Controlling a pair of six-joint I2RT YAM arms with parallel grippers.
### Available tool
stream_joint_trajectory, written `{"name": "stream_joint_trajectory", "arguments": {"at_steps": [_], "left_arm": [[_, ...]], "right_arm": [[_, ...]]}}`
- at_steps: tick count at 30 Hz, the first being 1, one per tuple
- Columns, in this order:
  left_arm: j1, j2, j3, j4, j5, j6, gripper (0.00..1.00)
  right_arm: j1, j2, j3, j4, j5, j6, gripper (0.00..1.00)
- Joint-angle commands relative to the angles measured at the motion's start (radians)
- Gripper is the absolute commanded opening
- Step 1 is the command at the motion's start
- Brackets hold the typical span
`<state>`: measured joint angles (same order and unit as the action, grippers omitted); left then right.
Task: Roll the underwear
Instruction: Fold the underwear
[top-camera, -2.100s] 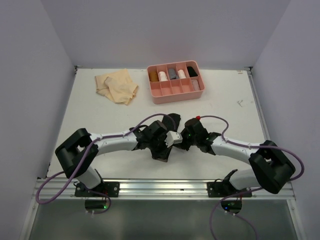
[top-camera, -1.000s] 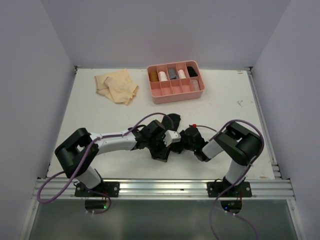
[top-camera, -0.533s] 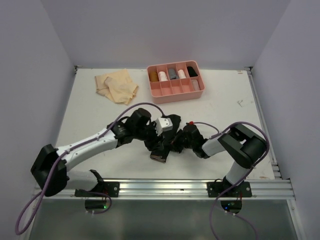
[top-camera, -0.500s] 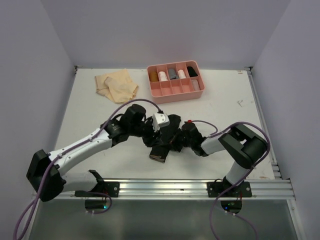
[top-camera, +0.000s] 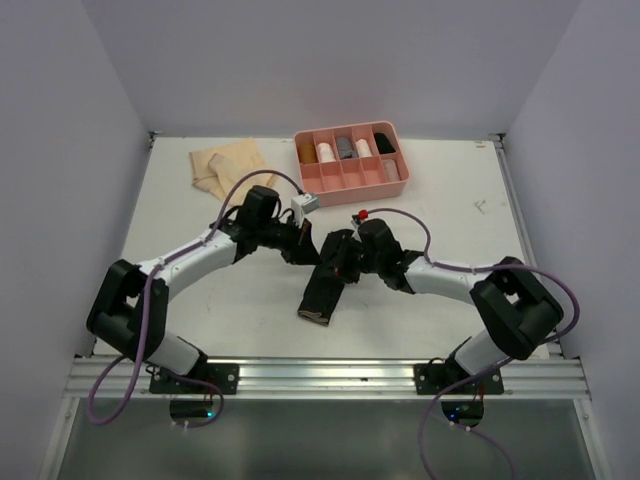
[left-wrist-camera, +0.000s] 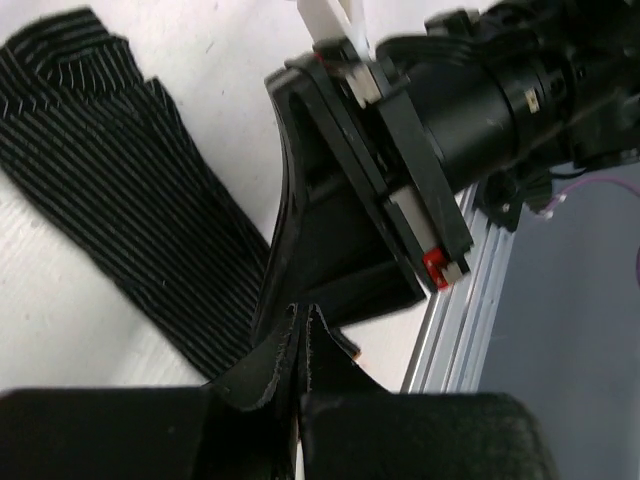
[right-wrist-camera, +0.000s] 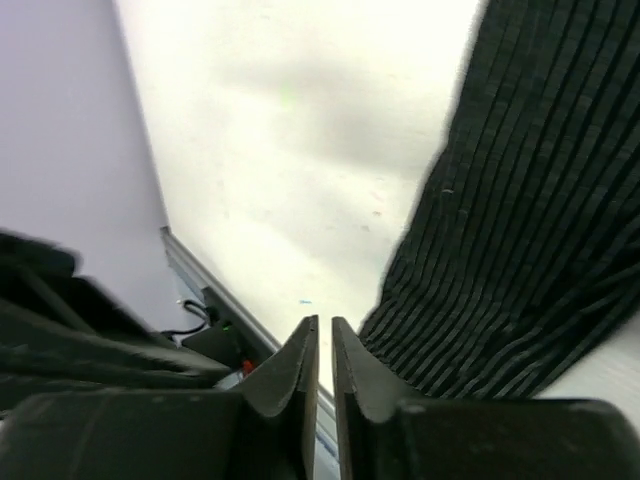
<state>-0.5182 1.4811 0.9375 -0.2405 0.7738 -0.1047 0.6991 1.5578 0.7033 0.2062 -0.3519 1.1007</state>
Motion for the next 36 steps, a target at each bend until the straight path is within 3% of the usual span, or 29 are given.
{"name": "stream_joint_trajectory", "arguments": {"at_steps": [1, 5, 9, 14, 16, 20, 23, 24, 28, 32, 35, 36], "left_arm": [[0.001, 0.04, 0.023, 0.266, 0.073, -0.18, 0.0], [0.003, 0.186, 0.053, 0.423, 0.071, -0.294, 0.0], [0.003, 0.29, 0.067, 0.523, 0.067, -0.391, 0.0], [0.001, 0.427, 0.09, 0.642, 0.07, -0.486, 0.0], [0.003, 0.468, 0.101, 0.656, 0.049, -0.501, 0.0], [0.004, 0.577, 0.133, 0.627, -0.02, -0.523, 0.0], [0.017, 0.61, 0.123, 0.619, -0.068, -0.552, 0.0], [0.021, 0.614, 0.118, 0.632, -0.058, -0.558, 0.0], [0.033, 0.581, 0.104, 0.714, 0.017, -0.563, 0.0], [0.032, 0.418, 0.086, 0.711, 0.059, -0.48, 0.44], [0.033, 0.251, 0.083, 0.607, 0.048, -0.376, 0.63], [0.033, 0.172, 0.084, 0.524, 0.02, -0.337, 0.66]], "right_arm": [[0.002, -0.039, 0.012, -0.004, -0.044, -0.049, 0.16], [0.011, -0.001, -0.073, 0.128, -0.042, 0.074, 0.23], [0.023, 0.112, -0.12, 0.258, -0.041, 0.139, 0.22], [0.023, 0.264, -0.269, 0.605, -0.071, 0.271, 0.19], [0.023, 0.275, -0.294, 0.627, -0.094, 0.284, 0.19], [0.02, 0.24, -0.257, 0.52, -0.16, 0.2, 0.18], [0.008, 0.197, -0.187, 0.321, -0.202, 0.064, 0.17], [0.002, 0.191, -0.16, 0.18, -0.209, 0.02, 0.17], [-0.047, 0.165, -0.055, -0.037, -0.24, -0.206, 0.18], [-0.085, 0.127, 0.059, -0.158, -0.263, -0.312, 0.2], [-0.111, 0.081, 0.107, -0.203, -0.289, -0.349, 0.23], [-0.112, 0.055, 0.119, -0.241, -0.291, -0.355, 0.24]]}}
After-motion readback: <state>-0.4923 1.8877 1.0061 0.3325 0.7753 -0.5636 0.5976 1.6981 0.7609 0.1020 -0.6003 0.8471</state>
